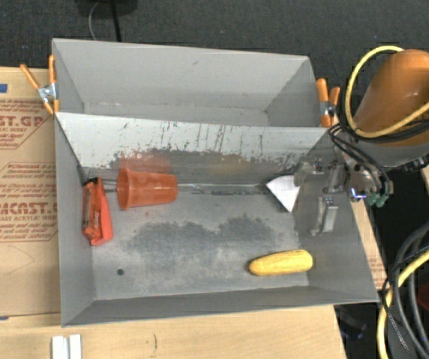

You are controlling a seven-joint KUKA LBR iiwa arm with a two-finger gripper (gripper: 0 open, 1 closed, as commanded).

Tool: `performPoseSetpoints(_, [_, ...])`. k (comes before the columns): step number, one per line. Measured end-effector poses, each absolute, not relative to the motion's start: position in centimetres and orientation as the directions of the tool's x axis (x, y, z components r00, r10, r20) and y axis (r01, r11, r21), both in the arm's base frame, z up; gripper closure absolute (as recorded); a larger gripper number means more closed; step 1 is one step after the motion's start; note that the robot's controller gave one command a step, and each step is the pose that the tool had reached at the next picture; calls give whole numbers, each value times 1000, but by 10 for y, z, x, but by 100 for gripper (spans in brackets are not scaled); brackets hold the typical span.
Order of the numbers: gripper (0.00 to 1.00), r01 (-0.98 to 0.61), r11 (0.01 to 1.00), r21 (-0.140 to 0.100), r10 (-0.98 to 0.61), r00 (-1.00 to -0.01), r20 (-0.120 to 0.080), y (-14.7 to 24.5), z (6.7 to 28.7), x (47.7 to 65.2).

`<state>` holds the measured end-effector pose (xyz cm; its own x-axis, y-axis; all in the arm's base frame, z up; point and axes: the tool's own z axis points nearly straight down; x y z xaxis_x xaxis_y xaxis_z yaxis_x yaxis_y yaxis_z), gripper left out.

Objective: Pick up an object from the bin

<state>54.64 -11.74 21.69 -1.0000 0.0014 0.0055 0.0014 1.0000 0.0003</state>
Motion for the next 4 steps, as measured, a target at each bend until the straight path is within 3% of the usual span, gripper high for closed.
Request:
performPoseSetpoints(1, [0,0,1000,-1,0,-1000,-2,-117,222,548])
performPoseSetpoints(2, [0,-57,998,-2,-57,-998,-5,-110,177,528])
performPoseSetpoints(3, [0,42,999,1,42,-999,0,-103,144,507])
performPoseSetpoints(4, [100,-249,968,-4,-249,-968,-19,-92,74,495])
